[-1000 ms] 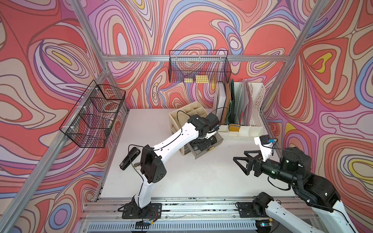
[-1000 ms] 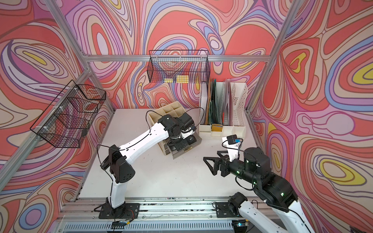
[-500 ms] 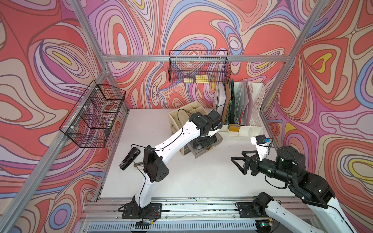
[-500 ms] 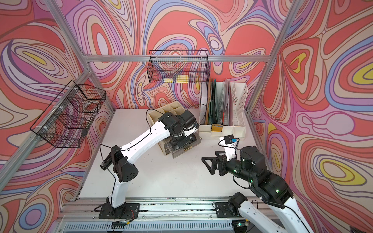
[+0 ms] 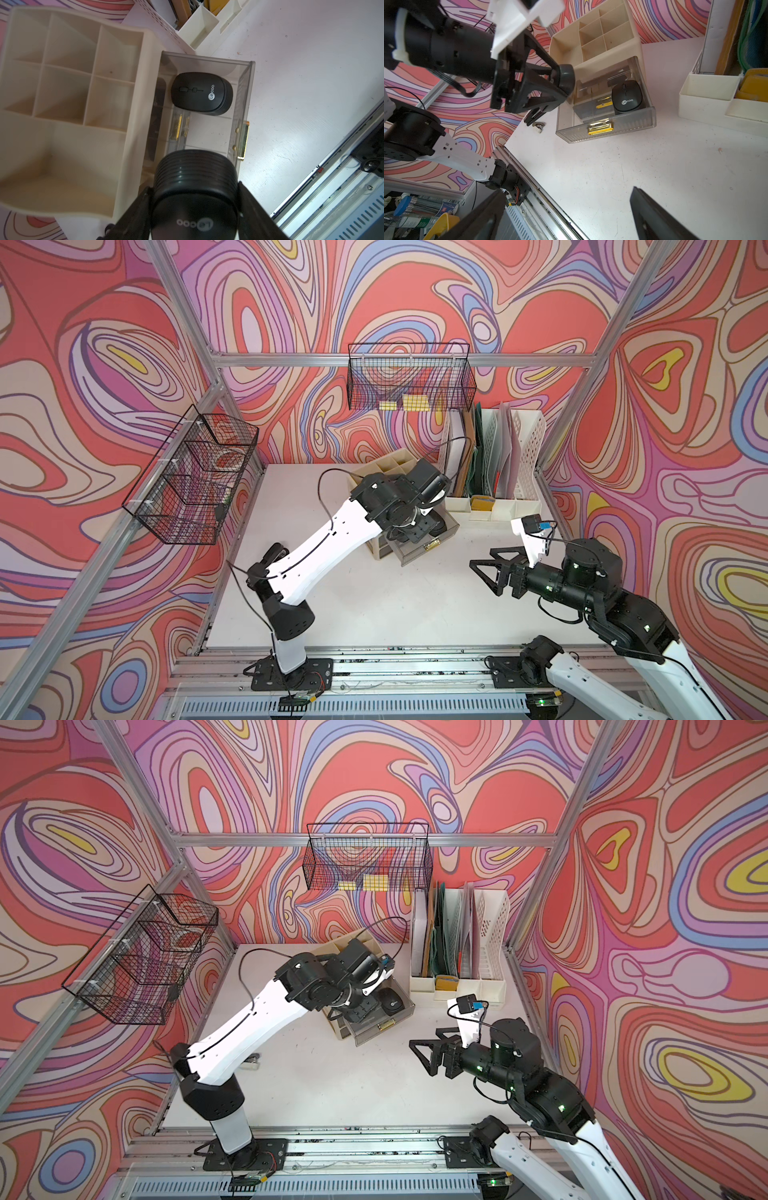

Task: Take the mice out of the drawer
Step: Place the mouse at the center of the board.

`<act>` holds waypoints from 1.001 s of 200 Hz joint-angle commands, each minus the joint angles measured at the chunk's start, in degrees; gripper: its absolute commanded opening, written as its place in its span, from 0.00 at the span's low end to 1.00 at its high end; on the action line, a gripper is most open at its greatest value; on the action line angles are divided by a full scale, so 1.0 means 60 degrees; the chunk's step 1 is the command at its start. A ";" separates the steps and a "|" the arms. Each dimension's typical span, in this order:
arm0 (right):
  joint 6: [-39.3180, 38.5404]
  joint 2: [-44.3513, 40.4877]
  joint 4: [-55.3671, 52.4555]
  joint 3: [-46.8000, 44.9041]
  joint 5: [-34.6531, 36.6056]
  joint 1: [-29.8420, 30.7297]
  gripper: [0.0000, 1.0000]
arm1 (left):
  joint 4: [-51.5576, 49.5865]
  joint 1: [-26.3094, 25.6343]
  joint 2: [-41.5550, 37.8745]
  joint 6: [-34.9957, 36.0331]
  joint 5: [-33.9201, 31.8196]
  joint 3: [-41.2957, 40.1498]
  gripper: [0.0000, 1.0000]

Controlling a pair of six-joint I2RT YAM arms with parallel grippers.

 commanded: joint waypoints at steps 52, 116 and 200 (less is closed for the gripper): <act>-0.0428 0.0402 0.0446 0.0627 -0.2646 0.0023 0.98 | -0.0348 -0.0038 -0.3090 -0.3578 -0.1287 -0.4213 0.43; -0.0933 0.0805 0.0095 0.0849 -0.4060 0.0020 0.98 | 0.0670 -0.0038 -0.4788 -0.5697 -0.0798 -0.8013 0.43; -0.0794 0.0612 0.0116 0.0254 -0.3873 0.0019 0.98 | 0.3514 -0.0038 -0.5785 -0.7170 0.0246 -1.2285 0.42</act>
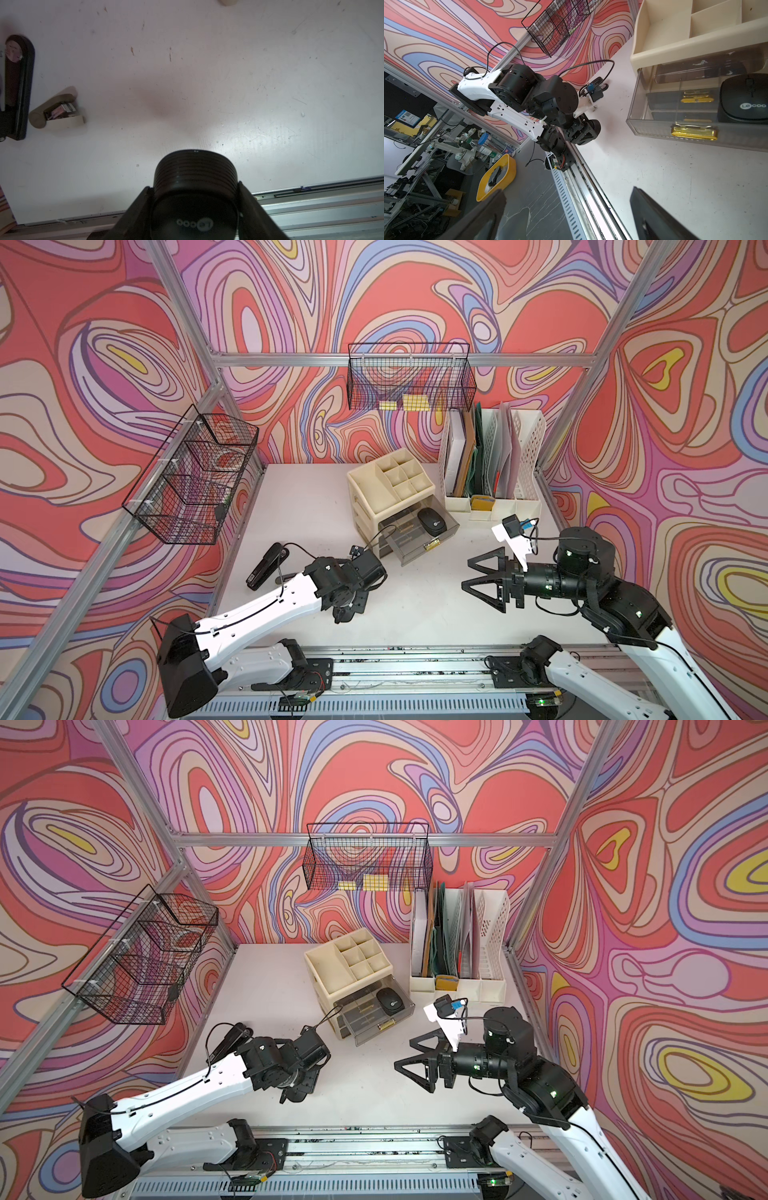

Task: Take the mice out of the drawer
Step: Place the mouse at the center of the board.

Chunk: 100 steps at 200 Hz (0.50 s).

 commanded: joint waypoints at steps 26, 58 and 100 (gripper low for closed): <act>-0.0040 -0.0207 -0.0124 -0.0336 0.0010 0.0023 0.98 | 0.1387 -0.0030 0.0006 -0.0842 0.0068 -0.1080 0.42; 0.0060 -0.0294 -0.0052 -0.0555 0.0071 0.0019 0.98 | 0.2195 -0.0038 0.0549 -0.0753 0.0217 -0.1401 0.41; 0.0085 -0.0413 -0.0115 -0.0588 0.0288 0.0019 0.98 | 0.2537 -0.0026 0.1393 -0.0539 0.0313 -0.1475 0.41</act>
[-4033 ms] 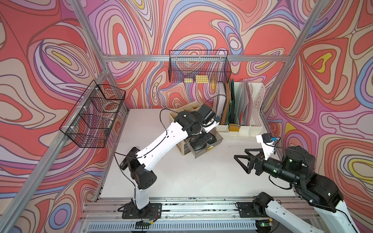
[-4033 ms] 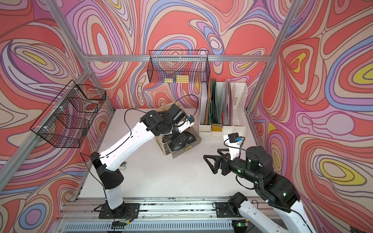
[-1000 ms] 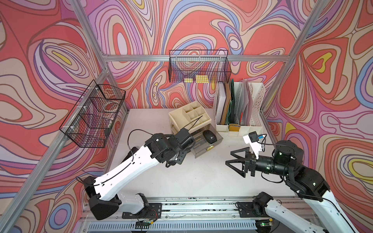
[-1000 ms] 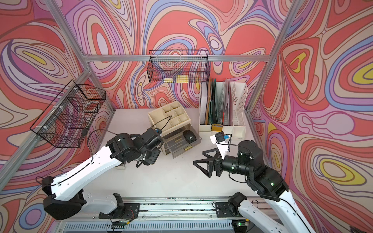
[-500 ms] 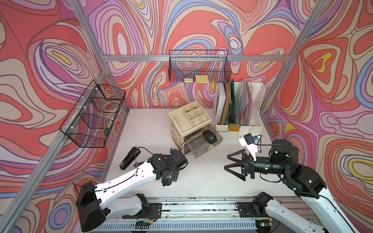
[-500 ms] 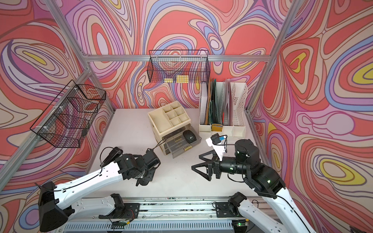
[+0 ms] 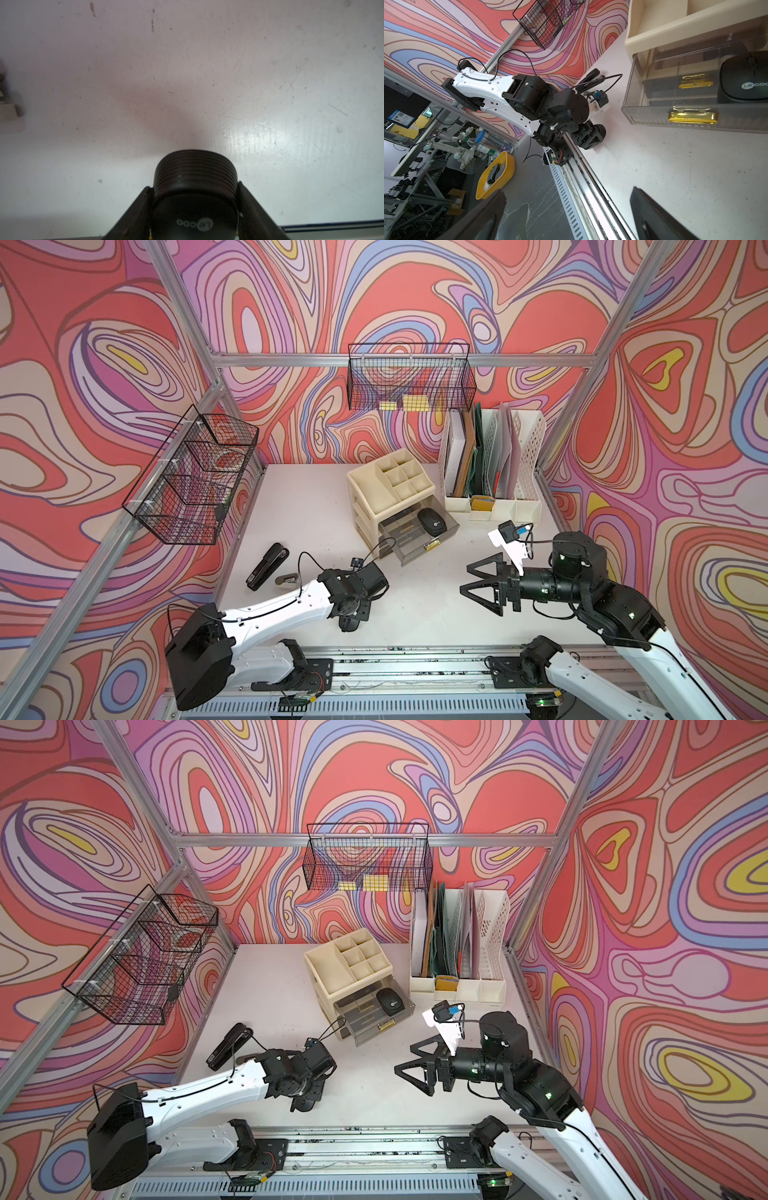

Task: Take the mice out of the drawer
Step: Place the mouse at the center of the board.

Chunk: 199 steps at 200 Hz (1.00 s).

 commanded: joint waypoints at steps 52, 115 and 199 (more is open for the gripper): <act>0.0050 -0.0045 -0.0050 -0.0236 0.0205 0.0027 0.98 | 0.0712 -0.0017 0.1264 -0.0078 -0.0051 -0.0386 0.40; 0.0063 -0.0062 0.0035 -0.0472 0.0249 0.0020 0.98 | 0.0581 0.0177 0.0664 -0.0406 -0.0223 -0.1152 0.42; 0.0300 -0.0102 0.0277 -0.0459 0.0464 0.0019 0.98 | 0.0321 0.0420 0.0240 -0.0202 -0.0327 -0.1329 0.65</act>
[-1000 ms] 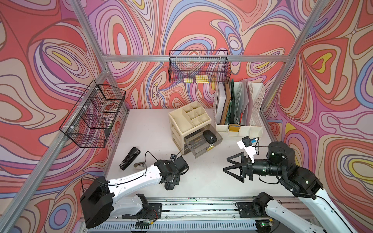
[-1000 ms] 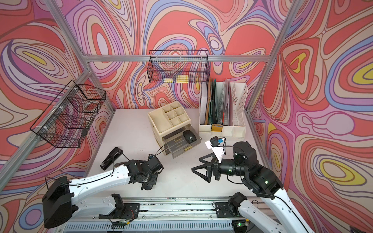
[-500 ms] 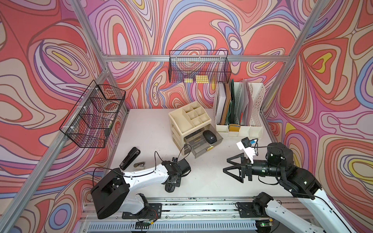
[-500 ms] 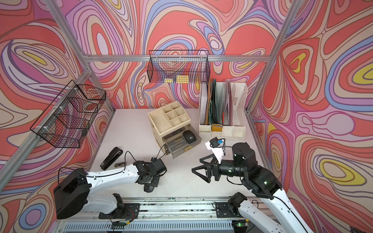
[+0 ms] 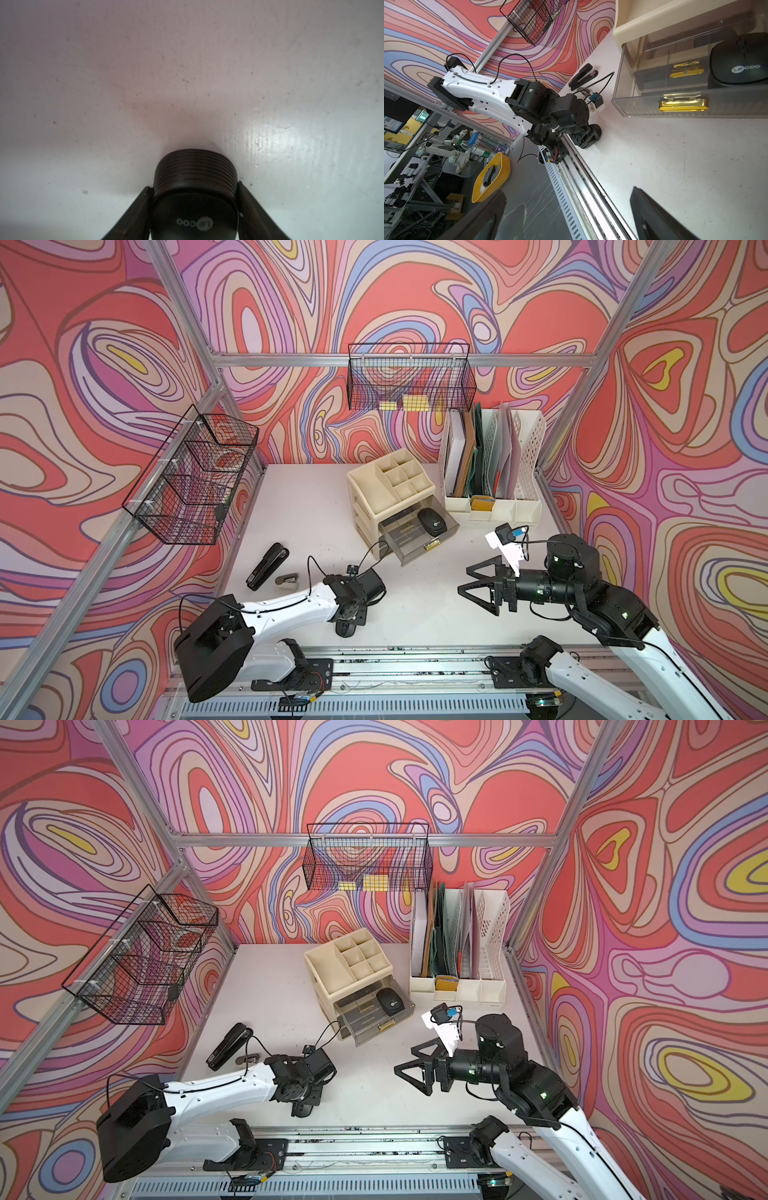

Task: Take the mice out of the drawer
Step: Place the mouse at the center of the board.

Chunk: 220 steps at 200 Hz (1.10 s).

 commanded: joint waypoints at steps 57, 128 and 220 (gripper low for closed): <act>0.0283 -0.0322 0.0328 -0.0189 0.0373 0.0019 0.98 | -0.1069 0.0135 -0.0535 0.0296 -0.0351 0.0320 0.88; 0.0223 -0.0499 0.0154 -0.0103 0.1461 0.0020 0.98 | -0.2109 0.0123 -0.1297 0.1622 -0.0108 0.2536 0.98; 0.0397 -0.1072 0.0307 0.0022 0.3412 0.0019 0.98 | -0.2796 0.0120 -0.0022 0.4272 0.1861 0.8123 0.51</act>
